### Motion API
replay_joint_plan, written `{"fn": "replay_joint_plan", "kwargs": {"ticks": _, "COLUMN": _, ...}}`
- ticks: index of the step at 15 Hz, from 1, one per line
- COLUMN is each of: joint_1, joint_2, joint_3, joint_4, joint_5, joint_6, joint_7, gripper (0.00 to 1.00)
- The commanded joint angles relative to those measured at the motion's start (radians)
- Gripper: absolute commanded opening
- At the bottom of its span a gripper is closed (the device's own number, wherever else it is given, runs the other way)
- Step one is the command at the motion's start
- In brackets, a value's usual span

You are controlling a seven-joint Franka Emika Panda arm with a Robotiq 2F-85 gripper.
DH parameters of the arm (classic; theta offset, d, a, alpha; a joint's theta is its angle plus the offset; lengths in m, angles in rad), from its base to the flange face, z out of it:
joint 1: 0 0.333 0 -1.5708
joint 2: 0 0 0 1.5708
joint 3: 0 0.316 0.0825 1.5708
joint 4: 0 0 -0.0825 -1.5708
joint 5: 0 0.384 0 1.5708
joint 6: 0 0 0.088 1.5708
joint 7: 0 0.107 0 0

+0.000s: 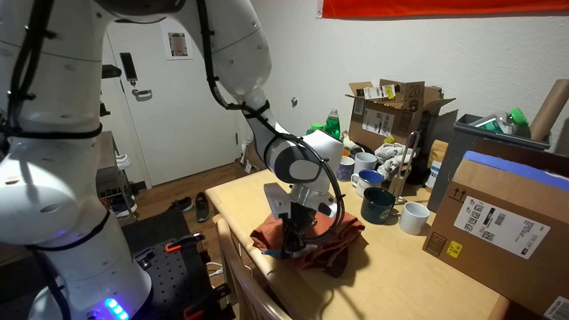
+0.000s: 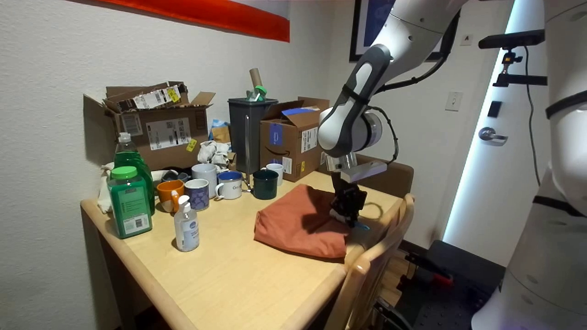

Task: Take the object and roll it on the cloth on the table

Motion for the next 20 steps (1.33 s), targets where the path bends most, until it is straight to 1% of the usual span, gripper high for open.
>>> {"fn": "replay_joint_plan", "kwargs": {"ticks": 1, "joint_1": -0.017, "joint_2": -0.047, "joint_3": -0.024, "joint_4": -0.011, "joint_5": -0.028, "joint_6": -0.024, "joint_7": 0.007, "gripper": 0.03}}
{"fn": "replay_joint_plan", "kwargs": {"ticks": 6, "joint_1": -0.014, "joint_2": -0.102, "joint_3": -0.025, "joint_4": -0.023, "joint_5": -0.028, "joint_6": -0.021, "joint_7": 0.015, "gripper": 0.03}}
{"fn": "replay_joint_plan", "kwargs": {"ticks": 10, "joint_1": 0.005, "joint_2": -0.178, "joint_3": -0.02, "joint_4": -0.037, "joint_5": -0.071, "joint_6": -0.024, "joint_7": 0.049, "gripper": 0.03}}
{"fn": "replay_joint_plan", "kwargs": {"ticks": 12, "joint_1": 0.009, "joint_2": -0.204, "joint_3": -0.017, "joint_4": -0.027, "joint_5": -0.109, "joint_6": -0.025, "joint_7": 0.074, "gripper": 0.03}}
{"fn": "replay_joint_plan", "kwargs": {"ticks": 15, "joint_1": -0.001, "joint_2": -0.185, "joint_3": -0.004, "joint_4": 0.03, "joint_5": -0.104, "joint_6": -0.038, "joint_7": 0.06, "gripper": 0.03}}
{"fn": "replay_joint_plan", "kwargs": {"ticks": 20, "joint_1": -0.016, "joint_2": -0.085, "joint_3": 0.007, "joint_4": 0.148, "joint_5": -0.034, "joint_6": -0.03, "joint_7": 0.009, "gripper": 0.03}}
